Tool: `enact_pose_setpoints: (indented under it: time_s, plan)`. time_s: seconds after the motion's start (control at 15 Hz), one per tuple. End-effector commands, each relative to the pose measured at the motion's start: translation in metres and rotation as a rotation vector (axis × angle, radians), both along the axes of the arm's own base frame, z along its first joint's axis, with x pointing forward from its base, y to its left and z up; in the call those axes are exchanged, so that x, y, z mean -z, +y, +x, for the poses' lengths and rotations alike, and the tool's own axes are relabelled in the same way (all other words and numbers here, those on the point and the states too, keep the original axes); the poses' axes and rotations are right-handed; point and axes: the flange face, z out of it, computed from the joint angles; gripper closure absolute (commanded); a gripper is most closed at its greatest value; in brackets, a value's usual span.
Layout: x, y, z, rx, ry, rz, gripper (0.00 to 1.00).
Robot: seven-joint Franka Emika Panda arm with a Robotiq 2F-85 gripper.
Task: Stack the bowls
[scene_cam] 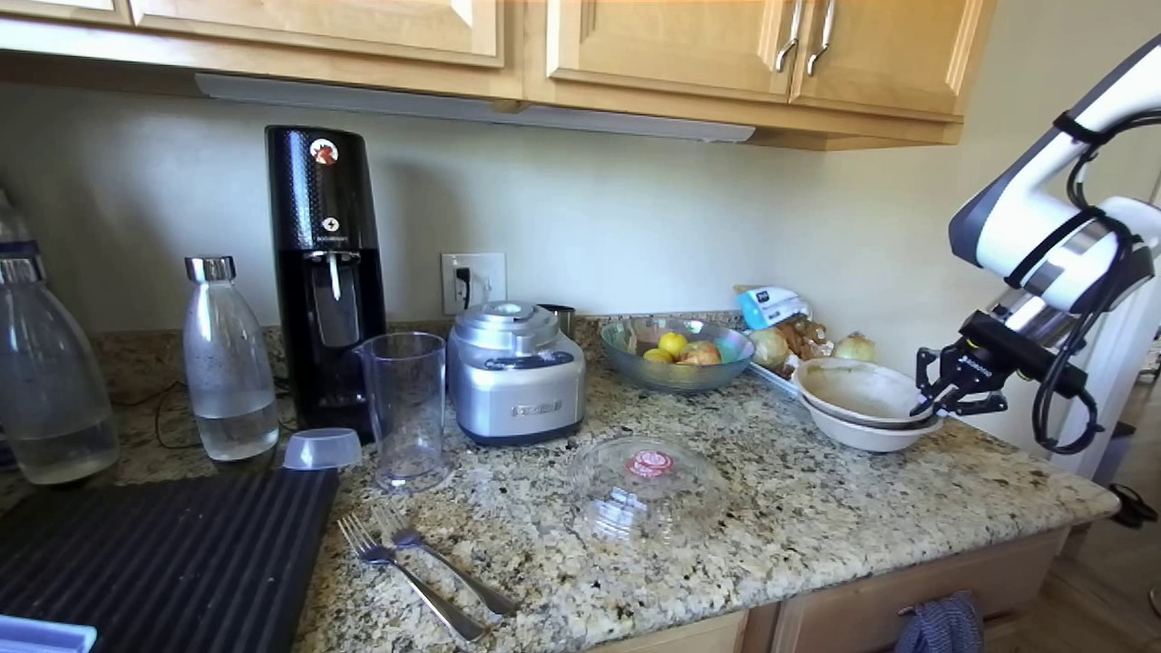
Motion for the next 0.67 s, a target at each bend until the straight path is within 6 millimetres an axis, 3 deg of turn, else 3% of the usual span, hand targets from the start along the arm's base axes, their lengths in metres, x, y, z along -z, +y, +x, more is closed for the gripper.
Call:
enact_pose_setpoints:
  time_s: [0.0, 0.6]
  plan:
    - [-0.01, -0.005, -0.009, 0.015, -0.013, -0.006, 0.6]
    - [-0.059, 0.008, -0.028, -0.065, -0.08, -0.038, 0.03]
